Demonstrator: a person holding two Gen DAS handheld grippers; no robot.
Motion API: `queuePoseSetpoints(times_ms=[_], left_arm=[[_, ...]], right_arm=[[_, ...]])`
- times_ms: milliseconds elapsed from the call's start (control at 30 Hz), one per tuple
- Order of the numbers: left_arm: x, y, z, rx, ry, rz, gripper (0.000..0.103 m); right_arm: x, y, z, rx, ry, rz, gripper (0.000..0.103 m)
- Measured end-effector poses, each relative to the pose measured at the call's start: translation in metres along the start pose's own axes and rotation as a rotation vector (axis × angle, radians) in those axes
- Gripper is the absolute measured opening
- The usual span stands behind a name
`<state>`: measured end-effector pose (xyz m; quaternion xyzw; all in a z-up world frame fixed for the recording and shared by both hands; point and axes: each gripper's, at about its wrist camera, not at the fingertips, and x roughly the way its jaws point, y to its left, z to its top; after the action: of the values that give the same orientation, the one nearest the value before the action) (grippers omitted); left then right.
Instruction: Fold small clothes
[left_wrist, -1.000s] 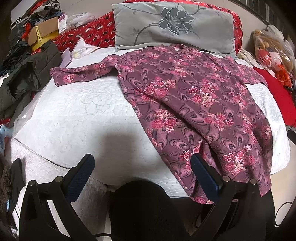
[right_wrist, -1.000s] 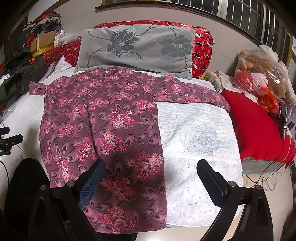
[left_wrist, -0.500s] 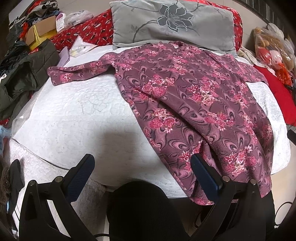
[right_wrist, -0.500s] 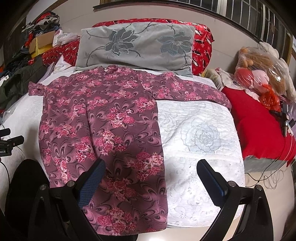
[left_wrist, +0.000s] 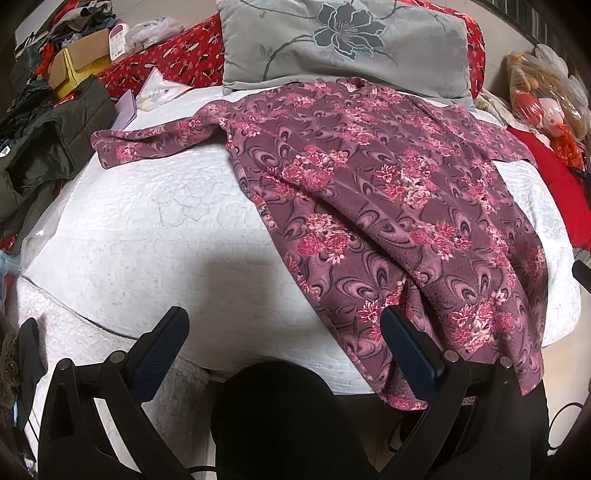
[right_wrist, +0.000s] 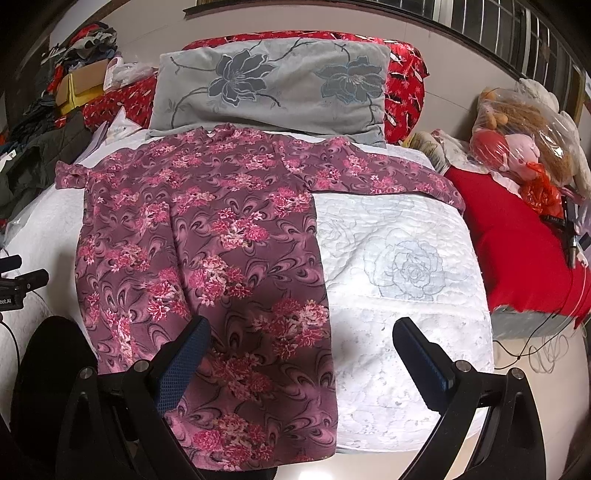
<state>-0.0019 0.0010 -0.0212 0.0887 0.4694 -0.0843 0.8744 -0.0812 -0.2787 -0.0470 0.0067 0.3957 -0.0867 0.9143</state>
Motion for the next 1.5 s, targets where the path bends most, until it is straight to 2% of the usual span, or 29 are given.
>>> queuePoseSetpoints(times_ms=[100, 333, 500, 667, 700, 733, 800, 867, 900, 933, 967, 1167, 1333, 1500], left_arm=[[0.008, 0.009, 0.003, -0.046, 0.034, -0.022, 0.103], [0.04, 0.023, 0.008, -0.163, 0.178, -0.086, 0.103], [0.063, 0.009, 0.009, -0.199, 0.274, -0.158, 0.103], [0.086, -0.018, 0.005, -0.208, 0.387, -0.241, 0.103], [0.089, -0.022, 0.003, -0.214, 0.407, -0.259, 0.1], [0.093, -0.026, 0.001, -0.229, 0.43, -0.292, 0.086], [0.098, -0.03, -0.003, -0.25, 0.462, -0.322, 0.069], [0.092, -0.028, -0.002, -0.249, 0.438, -0.323, 0.048], [0.089, -0.026, -0.001, -0.24, 0.425, -0.32, 0.019], [0.084, -0.021, 0.001, -0.242, 0.416, -0.355, 0.004], [0.08, -0.015, 0.002, -0.267, 0.413, -0.395, 0.004], [0.037, 0.036, 0.002, -0.38, 0.314, -0.467, 0.003], [0.005, 0.088, -0.003, -0.492, 0.279, -0.529, 0.003], [-0.018, 0.111, 0.001, -0.517, 0.242, -0.523, 0.004]], right_arm=[[0.003, -0.002, 0.0, 0.006, 0.008, 0.001, 0.1], [0.022, -0.018, -0.009, 0.069, 0.069, 0.016, 0.1], [0.041, -0.03, -0.021, 0.113, 0.133, 0.014, 0.099], [0.061, -0.032, -0.039, 0.095, 0.214, 0.018, 0.097], [0.065, -0.03, -0.043, 0.084, 0.227, 0.022, 0.097], [0.069, -0.028, -0.047, 0.073, 0.243, 0.027, 0.093], [0.077, -0.024, -0.054, 0.049, 0.281, 0.042, 0.077], [0.082, -0.016, -0.061, 0.005, 0.314, 0.045, 0.041], [0.081, -0.013, -0.063, -0.017, 0.309, 0.039, 0.033], [0.08, -0.012, -0.064, -0.024, 0.301, 0.049, 0.011], [0.077, -0.015, -0.064, -0.003, 0.291, 0.092, 0.004], [0.022, -0.041, -0.046, 0.119, 0.133, 0.275, 0.004], [-0.021, -0.07, -0.03, 0.236, 0.031, 0.35, 0.004], [-0.023, -0.069, -0.028, 0.284, 0.028, 0.384, 0.004]])
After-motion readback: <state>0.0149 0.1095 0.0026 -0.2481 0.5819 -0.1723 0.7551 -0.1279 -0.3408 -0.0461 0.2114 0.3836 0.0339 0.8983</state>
